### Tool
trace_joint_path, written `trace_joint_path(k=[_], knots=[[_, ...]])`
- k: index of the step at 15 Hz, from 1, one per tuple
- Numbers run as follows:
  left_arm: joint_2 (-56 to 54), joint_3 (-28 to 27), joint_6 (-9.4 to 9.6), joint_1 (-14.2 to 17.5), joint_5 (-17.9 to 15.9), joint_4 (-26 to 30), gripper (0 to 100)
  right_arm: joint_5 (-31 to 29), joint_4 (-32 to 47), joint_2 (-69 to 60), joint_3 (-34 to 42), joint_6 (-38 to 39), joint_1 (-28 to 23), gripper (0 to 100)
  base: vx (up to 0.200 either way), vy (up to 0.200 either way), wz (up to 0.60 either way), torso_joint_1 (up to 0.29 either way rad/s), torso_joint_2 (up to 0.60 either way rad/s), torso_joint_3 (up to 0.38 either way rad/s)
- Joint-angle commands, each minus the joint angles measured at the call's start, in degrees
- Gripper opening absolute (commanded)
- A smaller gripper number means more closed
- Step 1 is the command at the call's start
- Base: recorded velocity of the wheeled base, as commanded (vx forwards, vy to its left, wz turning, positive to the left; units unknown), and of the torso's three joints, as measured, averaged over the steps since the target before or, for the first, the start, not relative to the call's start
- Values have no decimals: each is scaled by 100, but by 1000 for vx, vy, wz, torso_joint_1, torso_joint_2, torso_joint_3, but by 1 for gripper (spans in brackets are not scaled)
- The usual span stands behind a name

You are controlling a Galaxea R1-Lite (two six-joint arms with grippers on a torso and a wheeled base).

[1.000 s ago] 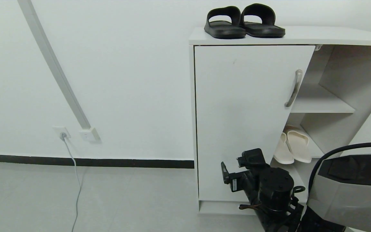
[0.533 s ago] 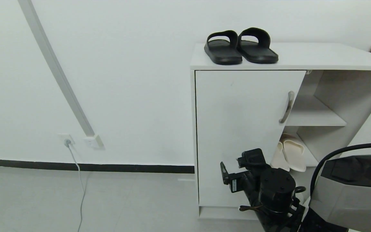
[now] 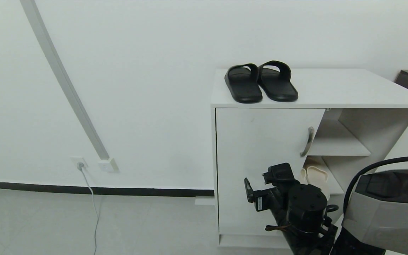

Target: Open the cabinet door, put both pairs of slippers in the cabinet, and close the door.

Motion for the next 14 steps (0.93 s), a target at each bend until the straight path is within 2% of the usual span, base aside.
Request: trace_joint_path(k=[1,14], knots=[[9,0,4,6,-1,2,0,0,-6,-13,3,-2,4,100,0,0,0,163,-481,-320],[9,0,4,6,-1,2,0,9,-6,-48,12,7,13,100,0,0,0,206,-528,-321]])
